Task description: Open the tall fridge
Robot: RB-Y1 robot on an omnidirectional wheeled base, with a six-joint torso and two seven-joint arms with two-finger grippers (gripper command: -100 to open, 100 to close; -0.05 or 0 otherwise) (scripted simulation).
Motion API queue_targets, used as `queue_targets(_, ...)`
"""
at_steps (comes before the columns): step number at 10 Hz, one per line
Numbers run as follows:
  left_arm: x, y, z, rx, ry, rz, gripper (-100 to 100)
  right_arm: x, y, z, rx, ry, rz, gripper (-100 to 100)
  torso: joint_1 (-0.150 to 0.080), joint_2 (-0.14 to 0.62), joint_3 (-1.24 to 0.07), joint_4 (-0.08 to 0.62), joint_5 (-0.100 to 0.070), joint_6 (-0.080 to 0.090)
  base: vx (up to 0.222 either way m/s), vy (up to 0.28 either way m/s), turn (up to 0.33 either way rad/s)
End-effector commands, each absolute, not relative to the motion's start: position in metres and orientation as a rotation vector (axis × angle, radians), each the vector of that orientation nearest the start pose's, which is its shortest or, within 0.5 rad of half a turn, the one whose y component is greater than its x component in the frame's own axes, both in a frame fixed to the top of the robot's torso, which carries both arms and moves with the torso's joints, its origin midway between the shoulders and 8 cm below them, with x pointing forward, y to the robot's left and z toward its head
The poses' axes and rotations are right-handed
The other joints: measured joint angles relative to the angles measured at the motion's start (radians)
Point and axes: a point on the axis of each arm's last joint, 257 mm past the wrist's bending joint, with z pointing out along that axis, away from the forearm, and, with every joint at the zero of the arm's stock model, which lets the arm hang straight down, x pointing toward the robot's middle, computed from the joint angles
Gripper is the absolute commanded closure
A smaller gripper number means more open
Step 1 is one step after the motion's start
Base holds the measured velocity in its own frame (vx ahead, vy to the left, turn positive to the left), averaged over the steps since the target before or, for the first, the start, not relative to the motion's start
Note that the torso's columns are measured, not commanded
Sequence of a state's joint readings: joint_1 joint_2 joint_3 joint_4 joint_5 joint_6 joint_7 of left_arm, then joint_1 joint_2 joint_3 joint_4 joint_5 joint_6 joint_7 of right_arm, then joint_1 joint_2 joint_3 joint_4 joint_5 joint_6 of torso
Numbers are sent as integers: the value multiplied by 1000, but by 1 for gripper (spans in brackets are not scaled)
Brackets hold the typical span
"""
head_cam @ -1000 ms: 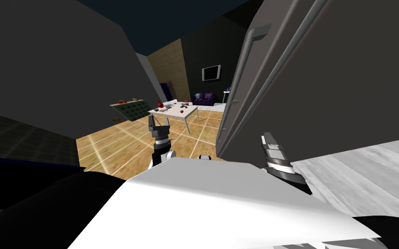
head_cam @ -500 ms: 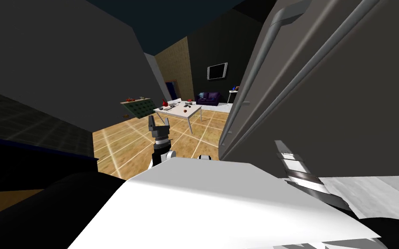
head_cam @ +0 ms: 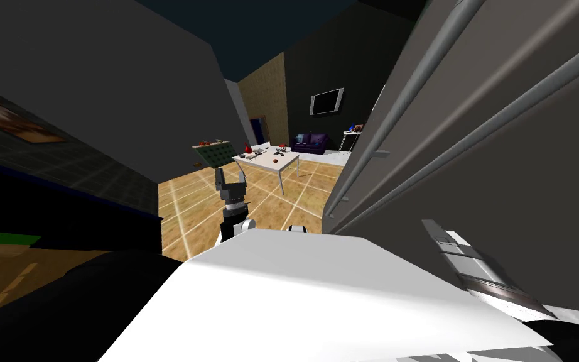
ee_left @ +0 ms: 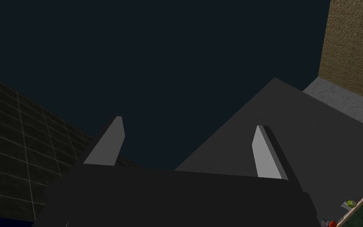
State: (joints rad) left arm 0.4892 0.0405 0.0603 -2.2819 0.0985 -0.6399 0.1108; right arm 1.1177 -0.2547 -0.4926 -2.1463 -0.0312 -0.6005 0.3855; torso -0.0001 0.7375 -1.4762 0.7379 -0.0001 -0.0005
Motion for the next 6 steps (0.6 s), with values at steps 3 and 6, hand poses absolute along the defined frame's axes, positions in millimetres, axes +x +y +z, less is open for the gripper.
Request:
queue_targets(3, 313, 301, 55, -590, 449, -1444, 0, 137, -532, -95, 430, 1429, -81, -100, 0, 1, 1, 0, 0, 1, 57, 27, 193)
queue_targets(6, 313, 301, 55, -589, 449, -1445, 0, 108, -557, -80, 390, 1484, -223, -100, 0, 0, 0, 0, 0, 0, 53, 22, 168)
